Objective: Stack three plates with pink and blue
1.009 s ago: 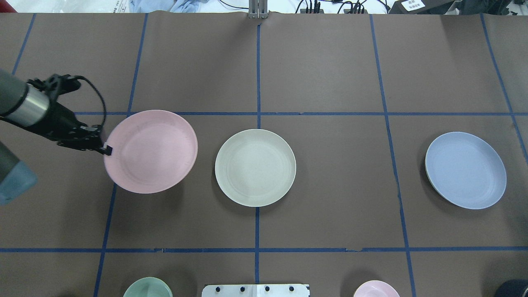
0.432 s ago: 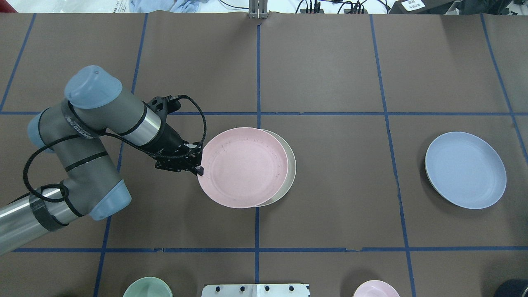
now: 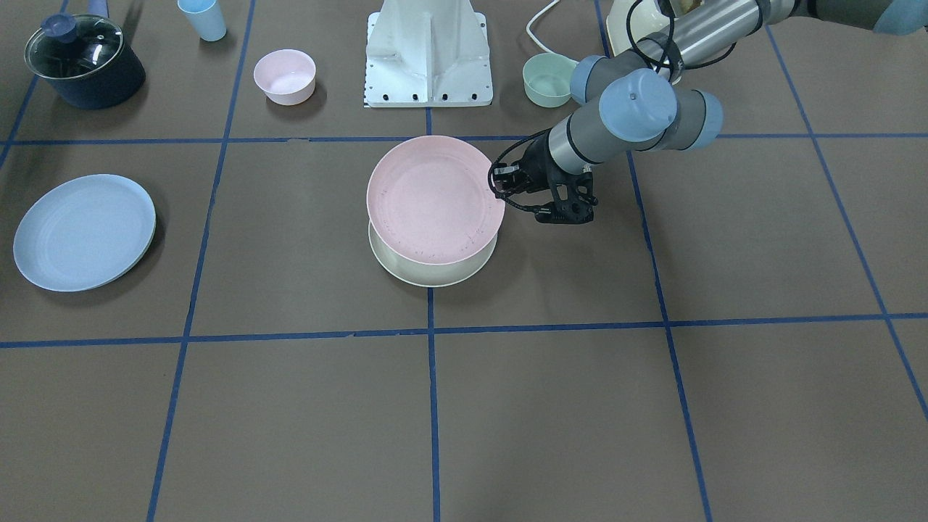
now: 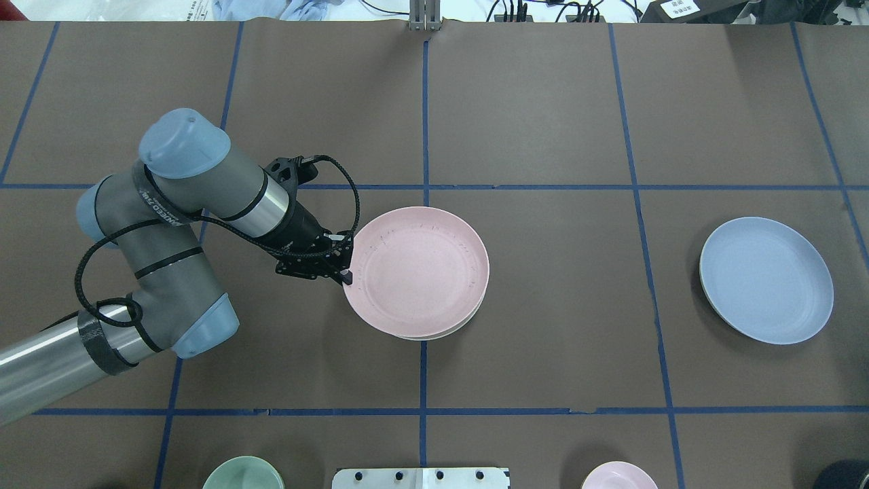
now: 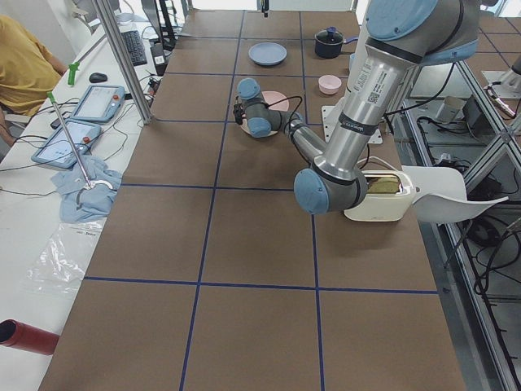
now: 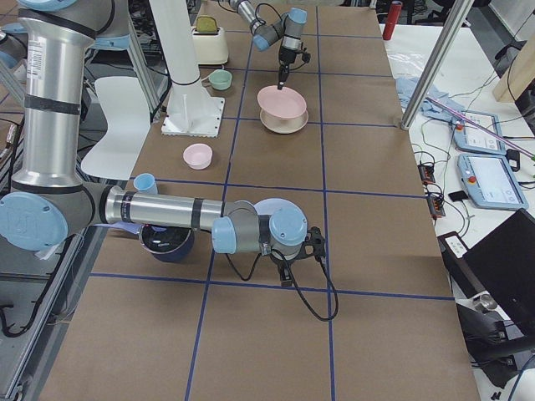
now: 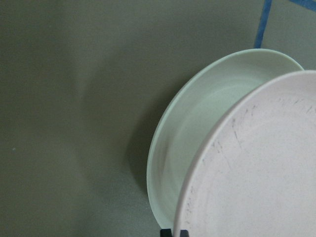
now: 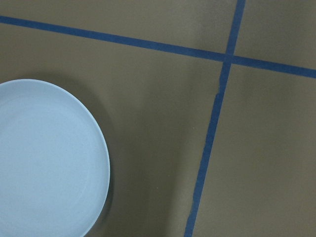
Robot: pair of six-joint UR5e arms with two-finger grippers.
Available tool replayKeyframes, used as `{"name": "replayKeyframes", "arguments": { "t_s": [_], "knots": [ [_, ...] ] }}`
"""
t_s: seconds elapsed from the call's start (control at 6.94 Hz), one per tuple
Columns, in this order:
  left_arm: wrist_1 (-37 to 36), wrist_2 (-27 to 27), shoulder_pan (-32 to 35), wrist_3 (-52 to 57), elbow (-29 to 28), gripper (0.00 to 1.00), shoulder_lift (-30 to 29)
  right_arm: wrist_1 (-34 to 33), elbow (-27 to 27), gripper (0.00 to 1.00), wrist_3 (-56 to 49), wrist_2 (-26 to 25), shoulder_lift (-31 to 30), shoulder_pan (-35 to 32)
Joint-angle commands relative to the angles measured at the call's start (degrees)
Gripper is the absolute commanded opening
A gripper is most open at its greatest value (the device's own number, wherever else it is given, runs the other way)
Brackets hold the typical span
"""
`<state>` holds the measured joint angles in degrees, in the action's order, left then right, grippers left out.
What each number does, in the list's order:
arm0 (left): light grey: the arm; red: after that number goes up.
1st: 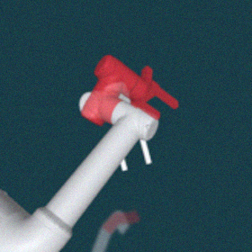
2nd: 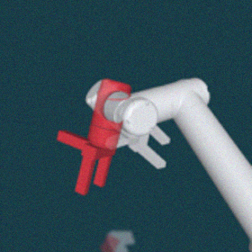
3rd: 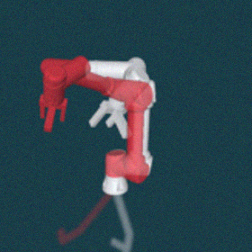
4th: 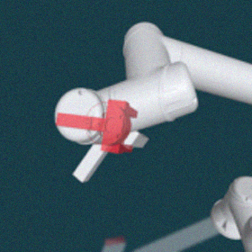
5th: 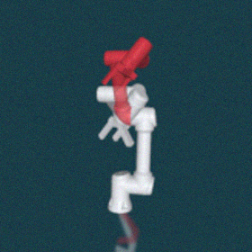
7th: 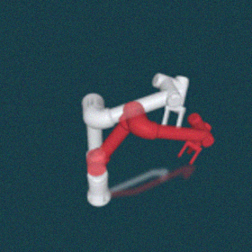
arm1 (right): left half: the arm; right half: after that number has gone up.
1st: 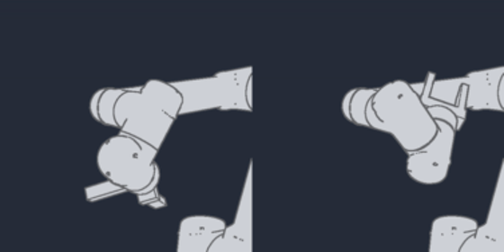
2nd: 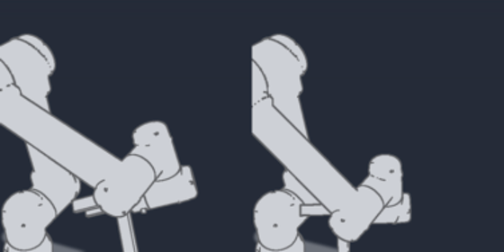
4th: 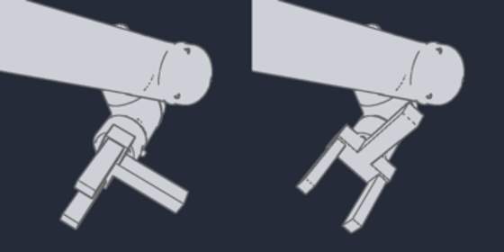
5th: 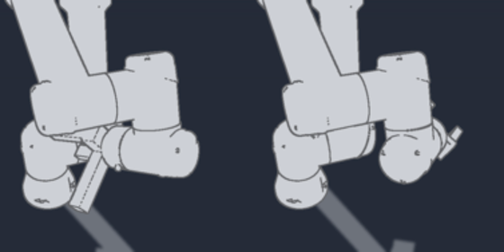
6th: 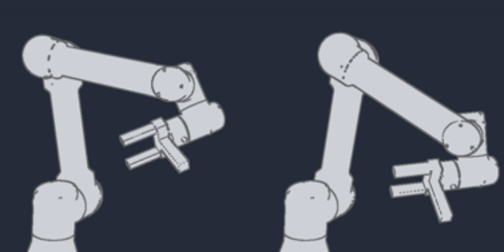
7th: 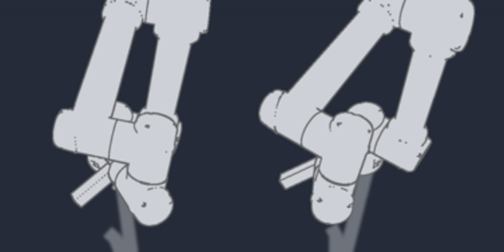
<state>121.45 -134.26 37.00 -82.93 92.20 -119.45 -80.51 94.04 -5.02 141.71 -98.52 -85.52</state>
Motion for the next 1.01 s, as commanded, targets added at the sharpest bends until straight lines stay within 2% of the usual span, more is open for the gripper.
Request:
{"name": "replayKeyframes", "arguments": {
  "t_s": [0.0, 0.29, 0.58, 0.72, 0.86],
  "knots": [
    [0.72, 2.25, -0.34, -0.12, 0.25, 1.0, -0.43, 0.01, -0.35, 1.0, 0.09, -0.21, 0.0, 0.27],
    [0.64, 2.34, 0.27, -0.21, 3.31, 1.0, 0.27, 0.18, -0.44, 1.0, 0.27, -0.38, 0.08, 1.93],
    [0.63, 2.43, 3.69, 0.22, 5.26, 1.0, 1.15, 0.79, -2.01, 1.0, 0.88, -0.39, 0.52, 4.83],
    [0.63, 2.52, 3.7, 0.4, 5.27, 1.0, 1.24, 4.8, -3.5, 1.0, 5.76, -0.47, 0.7, 6.84],
    [0.63, 2.6, 3.7, 0.4, 5.27, 1.0, 1.24, 14.24, -6.3, 1.0, 13.03, -0.99, 0.7, 10.34]
  ]
}}
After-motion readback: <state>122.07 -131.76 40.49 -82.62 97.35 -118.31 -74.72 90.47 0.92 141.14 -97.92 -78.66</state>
